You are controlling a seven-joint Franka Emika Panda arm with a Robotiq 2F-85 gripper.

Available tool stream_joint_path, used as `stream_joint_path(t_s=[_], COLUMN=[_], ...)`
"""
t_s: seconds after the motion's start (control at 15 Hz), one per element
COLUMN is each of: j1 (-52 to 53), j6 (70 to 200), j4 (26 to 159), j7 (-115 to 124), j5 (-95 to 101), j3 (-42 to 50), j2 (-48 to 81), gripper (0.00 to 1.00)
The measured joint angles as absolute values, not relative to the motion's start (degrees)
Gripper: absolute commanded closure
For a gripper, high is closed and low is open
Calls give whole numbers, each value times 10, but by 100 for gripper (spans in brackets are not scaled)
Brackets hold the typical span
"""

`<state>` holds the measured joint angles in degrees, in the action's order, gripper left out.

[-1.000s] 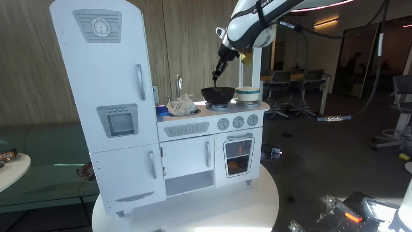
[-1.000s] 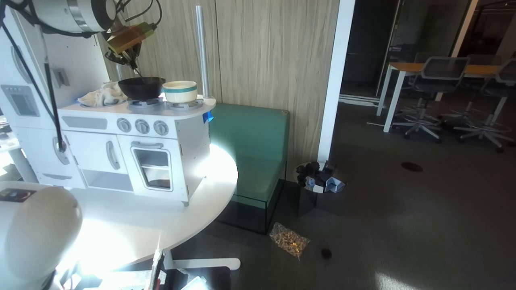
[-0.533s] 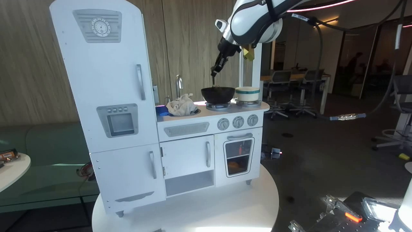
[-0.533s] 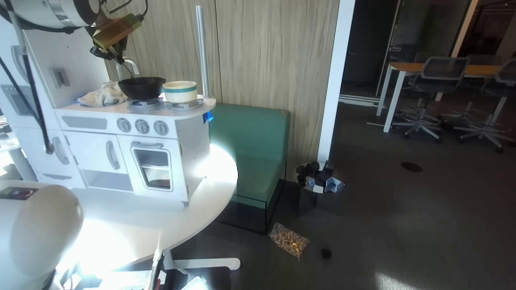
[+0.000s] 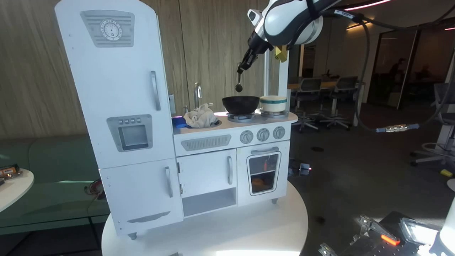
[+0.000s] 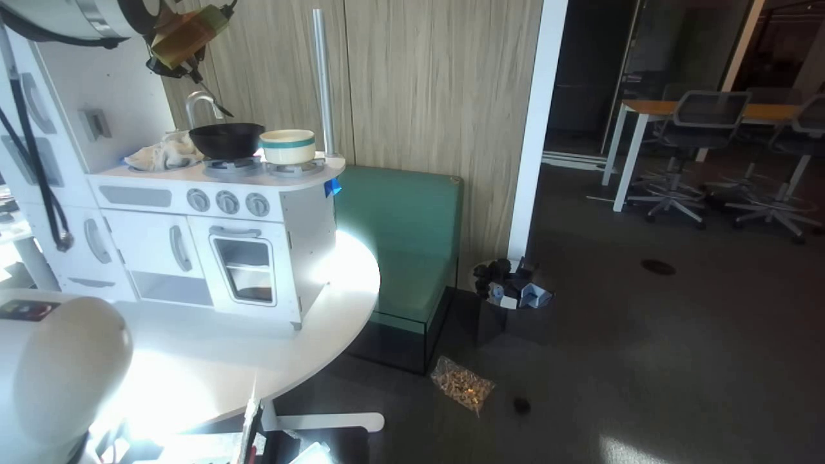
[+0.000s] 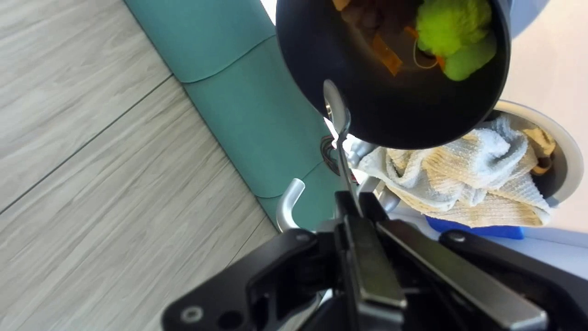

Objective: Pour the contents of the white bowl into the pot then stir inside the pot

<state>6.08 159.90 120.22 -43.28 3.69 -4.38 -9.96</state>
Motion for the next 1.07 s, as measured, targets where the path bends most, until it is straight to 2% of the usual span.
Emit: stream_joint_path(t_s=[0.27,0.67,1.07], j1=[39,45,60], j6=[1567,1439,1451], j4=[1204,1204,1204], j7=[-366,-358,-381], j5=[103,111,110], j3=[-34,-33,-34], j2=[-100,-97,-87], gripper=[98,98,98])
